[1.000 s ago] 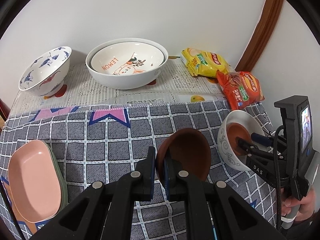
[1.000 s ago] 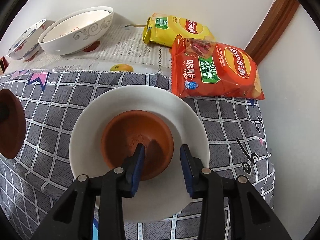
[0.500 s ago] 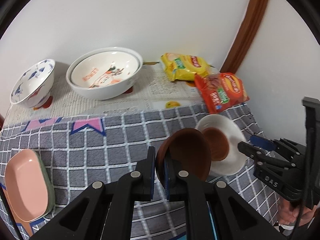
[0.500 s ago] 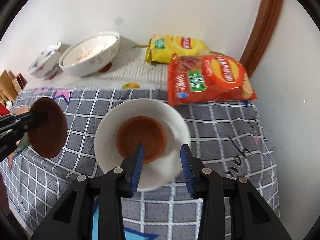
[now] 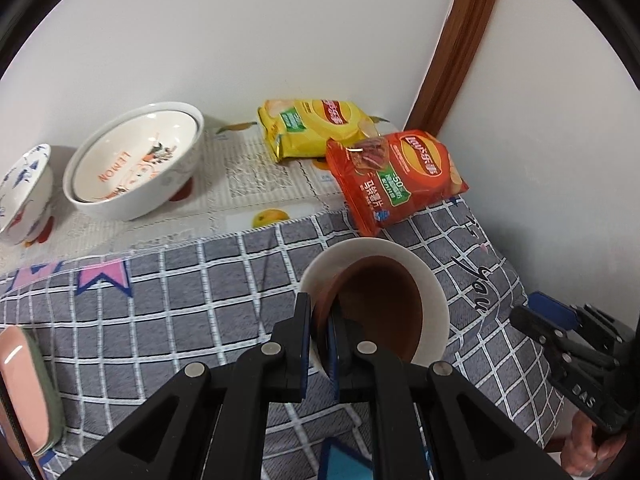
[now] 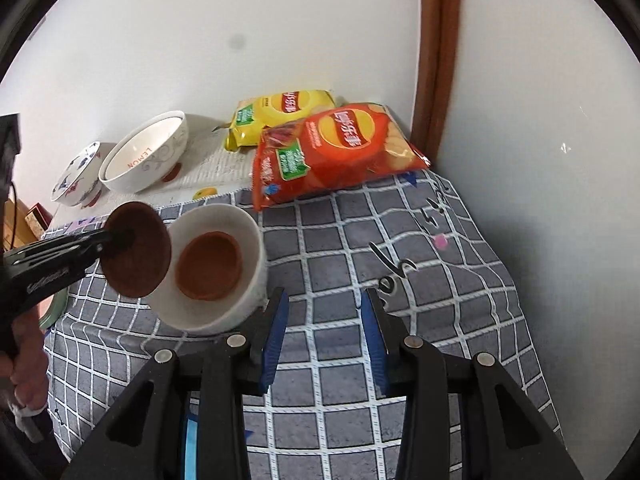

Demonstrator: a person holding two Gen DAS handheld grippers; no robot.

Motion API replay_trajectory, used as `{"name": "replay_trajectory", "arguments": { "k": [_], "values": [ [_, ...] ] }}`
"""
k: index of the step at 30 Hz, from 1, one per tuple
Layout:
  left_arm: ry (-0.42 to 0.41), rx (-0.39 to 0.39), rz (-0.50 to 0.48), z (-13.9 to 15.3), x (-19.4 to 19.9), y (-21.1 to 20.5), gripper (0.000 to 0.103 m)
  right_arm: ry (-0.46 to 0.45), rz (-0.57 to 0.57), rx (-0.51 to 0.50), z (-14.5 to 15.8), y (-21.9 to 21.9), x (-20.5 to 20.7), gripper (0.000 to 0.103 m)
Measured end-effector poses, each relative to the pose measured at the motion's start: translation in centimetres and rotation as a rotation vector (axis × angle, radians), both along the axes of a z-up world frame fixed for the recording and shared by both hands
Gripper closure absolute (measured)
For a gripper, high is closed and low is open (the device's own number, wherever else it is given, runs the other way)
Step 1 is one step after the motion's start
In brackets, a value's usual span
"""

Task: Organize plates and bowls
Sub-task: 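Move the left gripper's brown clay bowl over the small white bowl, then lower the brown bowl onto the other brown bowl and open the left gripper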

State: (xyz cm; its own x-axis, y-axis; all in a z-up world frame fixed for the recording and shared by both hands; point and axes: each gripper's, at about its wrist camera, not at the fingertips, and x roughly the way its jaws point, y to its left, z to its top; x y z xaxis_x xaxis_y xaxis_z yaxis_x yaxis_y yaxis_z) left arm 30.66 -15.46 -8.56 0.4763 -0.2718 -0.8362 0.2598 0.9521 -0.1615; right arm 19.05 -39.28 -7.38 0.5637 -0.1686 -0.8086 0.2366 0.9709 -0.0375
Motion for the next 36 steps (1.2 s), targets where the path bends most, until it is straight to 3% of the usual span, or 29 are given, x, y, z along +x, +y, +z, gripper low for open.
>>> {"name": "replay_trajectory", "arguments": {
  "k": [13, 36],
  "values": [
    [0.041, 0.011, -0.006, -2.8, 2.0, -1.9, 0.095, -0.038, -0.015, 0.025, -0.3, -0.8, -1.0, 0.066],
    [0.058, 0.024, -0.011, -4.4, 2.5, -1.9, 0.095, -0.04, 0.007, -0.015, -0.2, 0.5, -2.2, 0.066]
  ]
}}
